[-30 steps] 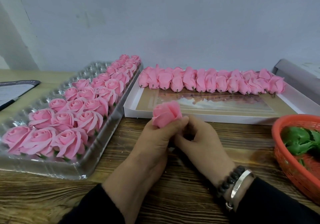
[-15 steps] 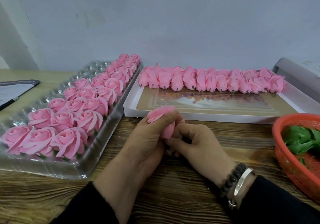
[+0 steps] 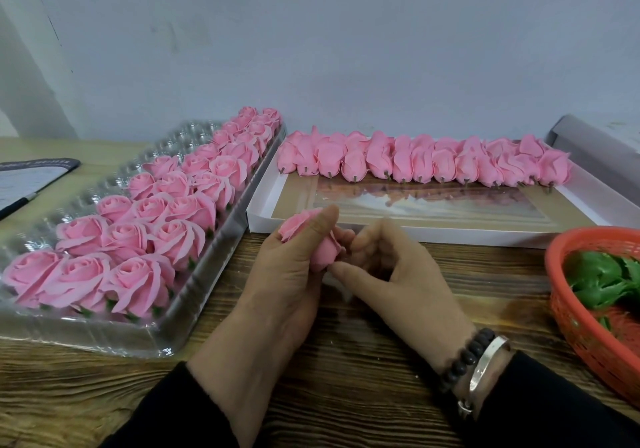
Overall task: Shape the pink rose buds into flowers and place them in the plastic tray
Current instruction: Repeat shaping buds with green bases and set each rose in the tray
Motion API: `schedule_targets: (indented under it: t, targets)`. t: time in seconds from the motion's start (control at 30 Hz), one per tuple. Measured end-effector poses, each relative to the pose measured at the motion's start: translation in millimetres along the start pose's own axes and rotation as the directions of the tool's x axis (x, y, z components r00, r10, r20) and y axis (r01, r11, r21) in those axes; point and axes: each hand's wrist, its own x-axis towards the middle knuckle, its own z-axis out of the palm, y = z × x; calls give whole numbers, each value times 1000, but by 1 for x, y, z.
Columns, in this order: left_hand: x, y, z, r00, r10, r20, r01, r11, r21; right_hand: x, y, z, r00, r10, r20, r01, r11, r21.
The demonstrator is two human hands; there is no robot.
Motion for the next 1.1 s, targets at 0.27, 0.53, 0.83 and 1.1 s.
schedule_targets:
  t: [0.27,0.53,0.83,1.1]
  targets:
    - [1,-10,0,999,-7,50,9,1000,-22,-1,0,5,988,-152,-22,148,981,-128]
    - [-1,-9,3,997,-48,65,51,998,-49,-1,1,6,988,-138,-69,130,985,-112]
    - [-1,-7,2,988,-99,121,102,994,-26,0,-3,3,997,49,56,-57,988,143]
    - [-2,0,-2,997,56,52,-64,983,171,0,-2,-1,992,95,78,-111,965,238]
